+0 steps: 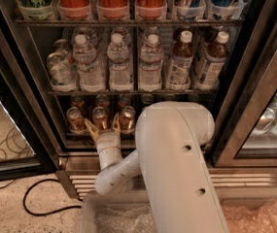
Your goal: Pick orange can from bottom shelf of fridge
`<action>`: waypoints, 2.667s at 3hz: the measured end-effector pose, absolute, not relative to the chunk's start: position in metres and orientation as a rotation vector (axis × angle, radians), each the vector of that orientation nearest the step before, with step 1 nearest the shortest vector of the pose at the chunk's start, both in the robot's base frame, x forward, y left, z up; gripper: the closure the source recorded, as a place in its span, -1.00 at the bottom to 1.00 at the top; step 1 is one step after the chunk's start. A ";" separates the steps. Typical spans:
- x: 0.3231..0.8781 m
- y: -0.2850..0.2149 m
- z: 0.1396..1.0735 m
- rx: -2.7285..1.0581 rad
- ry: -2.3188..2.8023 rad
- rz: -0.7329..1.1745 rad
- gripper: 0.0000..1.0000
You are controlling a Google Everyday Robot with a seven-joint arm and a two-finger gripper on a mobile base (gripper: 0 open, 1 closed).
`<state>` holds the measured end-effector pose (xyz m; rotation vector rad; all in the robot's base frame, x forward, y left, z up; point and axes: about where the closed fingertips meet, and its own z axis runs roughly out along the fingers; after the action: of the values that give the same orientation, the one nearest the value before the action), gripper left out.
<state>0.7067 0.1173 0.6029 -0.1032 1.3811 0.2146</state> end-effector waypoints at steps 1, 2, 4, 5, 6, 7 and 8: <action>0.710 0.112 0.603 -0.089 1.380 0.202 -0.70; 0.711 0.109 0.603 -0.085 1.378 0.195 -0.03; 0.711 0.112 0.604 -0.085 1.378 0.195 0.93; 0.700 0.120 0.610 -0.114 1.376 0.216 1.00; 0.684 0.133 0.620 -0.144 1.373 0.248 1.00; 0.675 0.141 0.633 -0.161 1.350 0.264 1.00; 0.672 0.139 0.649 -0.167 1.312 0.258 1.00</action>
Offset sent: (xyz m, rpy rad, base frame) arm 0.0064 -0.0166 0.0012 0.0072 -0.0117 -0.0577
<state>0.6722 0.1387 0.6488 -0.1672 1.3118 0.2577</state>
